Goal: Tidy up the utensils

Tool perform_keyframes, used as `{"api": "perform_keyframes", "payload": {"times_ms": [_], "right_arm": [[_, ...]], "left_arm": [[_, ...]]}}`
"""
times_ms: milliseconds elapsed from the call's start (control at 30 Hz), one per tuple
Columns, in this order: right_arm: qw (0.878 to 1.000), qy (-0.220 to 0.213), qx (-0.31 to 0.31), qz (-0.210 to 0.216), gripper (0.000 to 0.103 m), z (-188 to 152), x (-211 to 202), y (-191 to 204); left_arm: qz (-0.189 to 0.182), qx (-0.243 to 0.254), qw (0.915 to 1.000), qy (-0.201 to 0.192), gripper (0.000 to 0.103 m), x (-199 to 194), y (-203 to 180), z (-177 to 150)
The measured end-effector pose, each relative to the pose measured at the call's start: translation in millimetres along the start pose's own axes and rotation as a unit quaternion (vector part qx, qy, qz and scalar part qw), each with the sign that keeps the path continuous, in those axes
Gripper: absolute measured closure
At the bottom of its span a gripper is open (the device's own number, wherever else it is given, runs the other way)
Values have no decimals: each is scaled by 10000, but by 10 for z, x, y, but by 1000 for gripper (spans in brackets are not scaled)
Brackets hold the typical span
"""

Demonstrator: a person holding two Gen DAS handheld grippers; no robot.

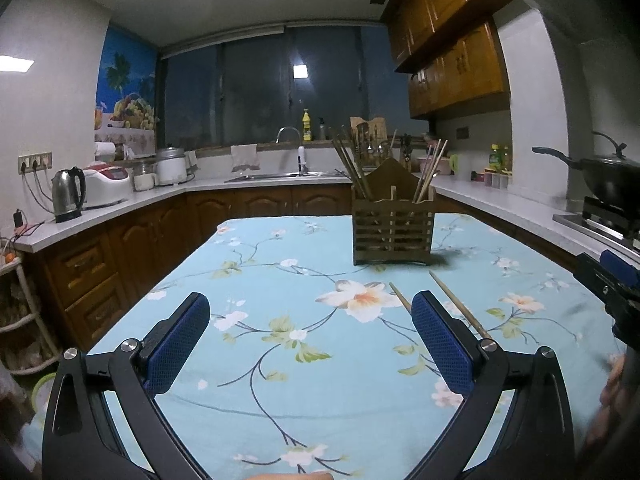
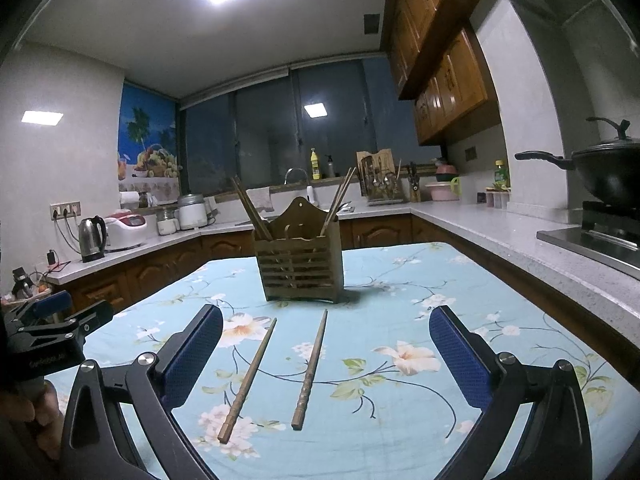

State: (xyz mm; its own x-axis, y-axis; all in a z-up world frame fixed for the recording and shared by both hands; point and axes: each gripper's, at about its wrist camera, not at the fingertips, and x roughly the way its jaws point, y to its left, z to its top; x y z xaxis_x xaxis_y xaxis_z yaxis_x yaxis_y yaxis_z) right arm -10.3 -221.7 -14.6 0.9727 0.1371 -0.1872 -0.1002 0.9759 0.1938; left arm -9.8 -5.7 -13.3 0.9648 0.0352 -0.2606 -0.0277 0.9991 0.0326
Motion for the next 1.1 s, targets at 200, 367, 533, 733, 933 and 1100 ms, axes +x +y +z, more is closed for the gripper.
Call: {"api": "perform_keyframes", "payload": {"times_ms": [200,367,533,733,933,1100], "right_arm": [[10000,9,18,31,0,-4,-8,17],[10000,7,20,26,0,6,-14,16],[10000,1,27,32,0,15,-25,29],[10000,-11,39,27,0,24,-33,51],[10000,7,17,25,0,27,-41,68],[10000,36,40,29,0,37,-37,81]], "left_arm": [[4,74,10000,-25,0,-14,-33,-1],[10,72,10000,-29,0,-18,-42,2],[10,74,10000,-26,0,-22,-42,-3],[3,71,10000,-27,0,-23,-41,-2],[7,31,10000,-20,0,-23,-32,-16],[-7,34,10000,-4,0,-18,-21,-22]]}}
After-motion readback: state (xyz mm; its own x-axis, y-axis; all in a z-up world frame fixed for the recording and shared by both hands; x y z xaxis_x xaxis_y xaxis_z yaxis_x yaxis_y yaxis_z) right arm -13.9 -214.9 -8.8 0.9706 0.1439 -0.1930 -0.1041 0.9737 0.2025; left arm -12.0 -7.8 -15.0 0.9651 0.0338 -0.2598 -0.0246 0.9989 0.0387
